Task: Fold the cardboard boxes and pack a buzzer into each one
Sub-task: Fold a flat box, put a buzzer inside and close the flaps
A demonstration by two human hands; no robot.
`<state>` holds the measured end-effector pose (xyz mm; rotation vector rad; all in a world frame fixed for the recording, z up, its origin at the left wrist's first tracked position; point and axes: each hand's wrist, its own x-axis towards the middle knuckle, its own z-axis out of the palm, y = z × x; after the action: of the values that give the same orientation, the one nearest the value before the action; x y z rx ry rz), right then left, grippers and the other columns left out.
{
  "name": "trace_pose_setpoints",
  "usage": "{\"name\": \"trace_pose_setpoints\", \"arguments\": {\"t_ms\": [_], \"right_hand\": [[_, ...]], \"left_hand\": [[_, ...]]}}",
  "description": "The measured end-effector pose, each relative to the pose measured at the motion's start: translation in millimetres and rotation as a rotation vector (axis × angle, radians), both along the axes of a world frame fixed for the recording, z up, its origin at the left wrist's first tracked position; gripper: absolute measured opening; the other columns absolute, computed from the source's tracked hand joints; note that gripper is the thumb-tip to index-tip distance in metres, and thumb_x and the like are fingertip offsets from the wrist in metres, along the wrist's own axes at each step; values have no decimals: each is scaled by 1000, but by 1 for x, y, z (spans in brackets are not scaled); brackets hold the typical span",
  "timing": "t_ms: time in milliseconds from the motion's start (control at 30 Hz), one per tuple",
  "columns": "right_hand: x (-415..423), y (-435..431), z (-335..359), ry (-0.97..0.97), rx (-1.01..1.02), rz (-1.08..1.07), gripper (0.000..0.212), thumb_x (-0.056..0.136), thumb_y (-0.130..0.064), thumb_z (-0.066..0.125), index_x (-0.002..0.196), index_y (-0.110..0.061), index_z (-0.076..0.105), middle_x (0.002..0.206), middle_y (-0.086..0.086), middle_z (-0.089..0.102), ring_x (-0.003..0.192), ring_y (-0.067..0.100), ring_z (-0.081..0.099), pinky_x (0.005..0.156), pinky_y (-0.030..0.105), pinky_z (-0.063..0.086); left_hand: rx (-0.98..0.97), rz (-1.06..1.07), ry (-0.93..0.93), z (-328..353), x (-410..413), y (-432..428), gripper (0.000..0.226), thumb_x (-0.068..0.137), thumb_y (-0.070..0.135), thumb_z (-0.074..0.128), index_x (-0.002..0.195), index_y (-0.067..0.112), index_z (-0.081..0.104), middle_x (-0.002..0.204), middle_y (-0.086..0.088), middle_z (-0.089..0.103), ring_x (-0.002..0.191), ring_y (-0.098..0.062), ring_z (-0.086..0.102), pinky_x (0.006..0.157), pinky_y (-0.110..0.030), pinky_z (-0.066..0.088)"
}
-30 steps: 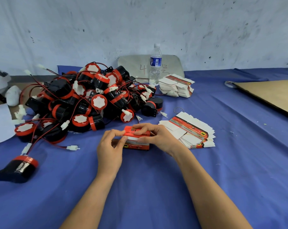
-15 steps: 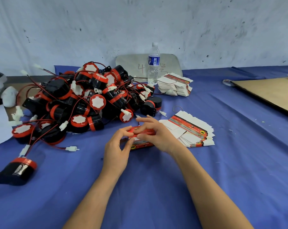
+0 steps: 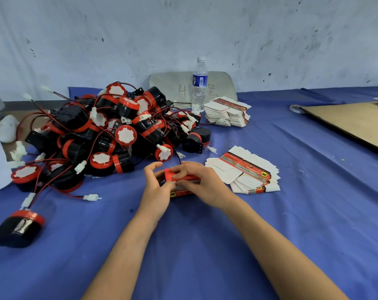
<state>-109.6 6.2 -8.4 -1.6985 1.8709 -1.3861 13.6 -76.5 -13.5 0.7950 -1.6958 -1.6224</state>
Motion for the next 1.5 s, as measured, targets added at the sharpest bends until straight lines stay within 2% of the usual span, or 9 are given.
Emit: {"name": "trace_pose_setpoints", "arguments": {"t_ms": [233,367,500,633,967,1200,1333,1433,1500], "right_hand": [[-1,2,-1,50,-7,-2,11,87,-2,66,95,-7,72,120,0,67,120,9,48,98,17,38],[-2,2,-3,59,25,12,13,89,-2,64,98,-7,71,122,-10,62,135,12,41,107,23,38],[-3,3,-4,144,14,30,12,94,-7,60,102,-8,70,125,-14,60,137,18,41,108,33,39],[-2,3,-6,261,20,-4,19,96,-11,56,111,-12,68,130,-2,62,136,22,43,105,42,42],[0,9,-9,375,13,-15,20,99,-20,52,109,-13,68,135,-4,58,138,23,40,104,47,41],[5,19,-20,420,24,-136,42,88,-19,69,128,-27,60,157,5,24,145,31,21,117,38,22],[11,20,-16,428,111,-196,64,81,-36,74,140,-32,48,128,6,47,112,26,44,103,41,37],[19,29,-10,414,56,-185,54,83,-32,74,133,-22,57,114,11,49,102,25,50,93,34,43],[24,40,-2,323,-15,-238,46,85,-29,74,129,-20,61,115,9,50,104,20,52,92,29,44]], "left_hand": [[15,64,144,-2,-7,5,44,88,-11,40,103,28,53,100,2,64,80,-7,64,62,-11,48],[-29,17,147,-4,-5,11,32,86,-14,40,82,13,56,124,1,58,109,-5,59,77,-19,49],[-217,-77,112,-11,9,1,19,92,-11,50,84,6,51,140,12,47,120,7,52,85,-14,49],[-334,-99,71,-14,22,-10,14,88,-3,64,90,11,62,120,32,59,115,7,56,89,-11,47],[-660,-30,-50,-11,31,-14,15,82,2,72,88,16,74,123,16,61,106,9,59,86,-6,44],[-846,-50,-171,-16,38,-11,15,82,3,74,92,12,67,139,8,49,111,4,52,89,0,34],[-743,-97,-222,-19,39,-16,42,83,16,75,119,21,53,123,22,57,106,-7,57,83,-1,33],[-762,-166,-183,-15,40,-14,39,84,19,74,105,37,47,138,22,45,118,-7,54,94,-20,43],[-716,-171,-123,-11,43,-11,45,82,28,73,114,46,45,138,17,50,116,1,55,94,-20,46]]}}
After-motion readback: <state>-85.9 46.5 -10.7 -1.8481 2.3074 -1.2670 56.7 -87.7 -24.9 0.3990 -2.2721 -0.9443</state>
